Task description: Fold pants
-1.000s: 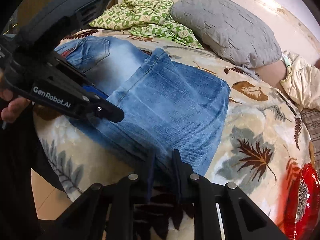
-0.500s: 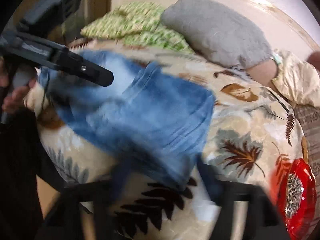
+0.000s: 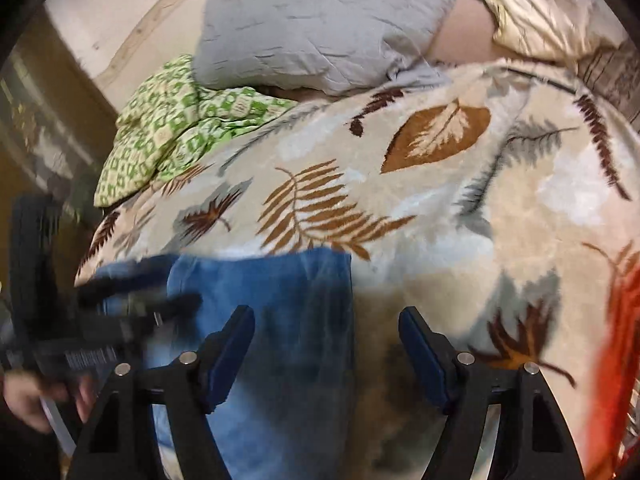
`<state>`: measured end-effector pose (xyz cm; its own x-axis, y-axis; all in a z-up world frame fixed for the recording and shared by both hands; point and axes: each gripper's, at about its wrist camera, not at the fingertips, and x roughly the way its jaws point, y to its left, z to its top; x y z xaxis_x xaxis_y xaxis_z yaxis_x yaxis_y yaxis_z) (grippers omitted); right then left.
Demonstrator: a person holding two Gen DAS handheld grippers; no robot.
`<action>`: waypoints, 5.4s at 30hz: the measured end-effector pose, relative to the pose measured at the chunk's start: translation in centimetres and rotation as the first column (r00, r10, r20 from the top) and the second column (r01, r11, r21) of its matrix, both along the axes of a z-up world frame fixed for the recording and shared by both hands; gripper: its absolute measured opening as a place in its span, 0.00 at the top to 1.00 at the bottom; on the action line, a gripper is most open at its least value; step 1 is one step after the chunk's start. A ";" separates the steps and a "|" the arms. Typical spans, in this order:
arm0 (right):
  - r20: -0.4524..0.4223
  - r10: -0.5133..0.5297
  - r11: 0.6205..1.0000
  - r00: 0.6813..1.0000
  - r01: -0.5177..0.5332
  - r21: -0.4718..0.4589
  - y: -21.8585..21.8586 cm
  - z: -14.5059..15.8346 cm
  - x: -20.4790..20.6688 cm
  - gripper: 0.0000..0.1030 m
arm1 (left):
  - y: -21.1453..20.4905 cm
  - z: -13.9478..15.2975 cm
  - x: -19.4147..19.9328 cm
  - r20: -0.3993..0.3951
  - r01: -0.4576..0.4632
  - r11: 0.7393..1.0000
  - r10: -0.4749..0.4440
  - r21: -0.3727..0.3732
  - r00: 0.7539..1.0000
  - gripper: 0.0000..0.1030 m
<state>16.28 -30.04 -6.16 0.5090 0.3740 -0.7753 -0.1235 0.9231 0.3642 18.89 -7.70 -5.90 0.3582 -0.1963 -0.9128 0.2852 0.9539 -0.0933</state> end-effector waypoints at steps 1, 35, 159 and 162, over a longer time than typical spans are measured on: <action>-0.014 0.005 1.000 1.000 -0.005 0.010 0.3 -0.4 0.7 0.29 | 0.1 -0.7 -0.1 -0.010 0.012 1.000 -0.012 0.003 1.000 0.43; 0.040 -0.016 0.999 0.999 0.018 -0.042 0.2 2.5 -1.5 0.18 | 3.1 6.2 -5.1 0.151 0.077 0.991 -0.093 0.107 0.984 0.07; 0.210 0.129 0.978 0.969 -0.089 -0.189 -1.8 6.5 -7.1 0.16 | 8.0 2.6 -17.4 0.103 -0.374 0.876 0.420 -0.305 0.901 0.13; 0.230 0.166 0.977 0.959 -0.128 -0.172 0.9 7.3 -8.0 0.16 | 11.8 3.8 -18.2 0.111 -0.395 0.867 0.444 -0.304 0.889 0.13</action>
